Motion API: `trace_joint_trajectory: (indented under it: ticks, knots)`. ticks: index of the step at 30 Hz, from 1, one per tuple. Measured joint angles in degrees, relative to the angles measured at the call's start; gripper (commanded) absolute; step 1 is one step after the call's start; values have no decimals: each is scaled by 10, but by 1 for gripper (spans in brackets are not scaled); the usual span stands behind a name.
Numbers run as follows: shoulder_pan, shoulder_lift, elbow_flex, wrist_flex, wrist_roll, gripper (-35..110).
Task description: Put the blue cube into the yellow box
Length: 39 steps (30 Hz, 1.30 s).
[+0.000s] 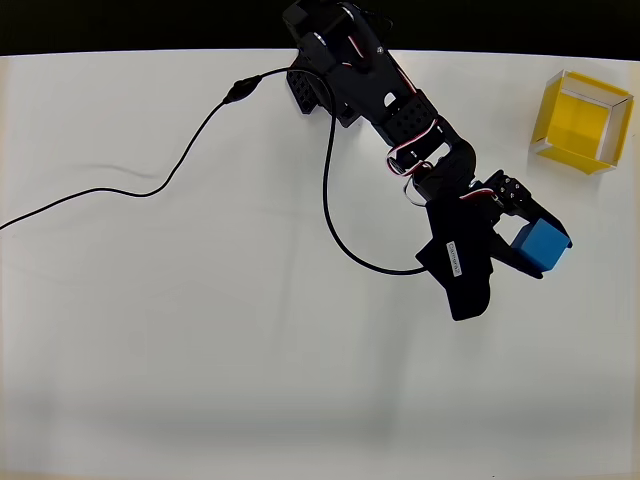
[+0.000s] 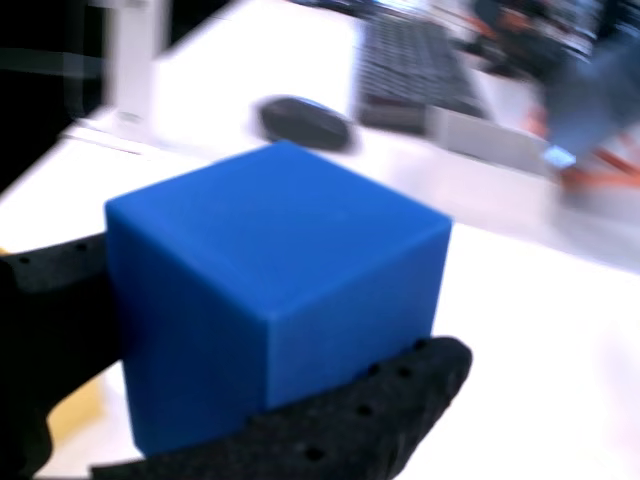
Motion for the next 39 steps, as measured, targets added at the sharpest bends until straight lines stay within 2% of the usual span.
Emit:
trace_joint_trajectory:
  ticks: [19,39]
  knots:
    - [-260,-17,12,-7,-11,22]
    - [-344,-275,-105,-114,-14,23]
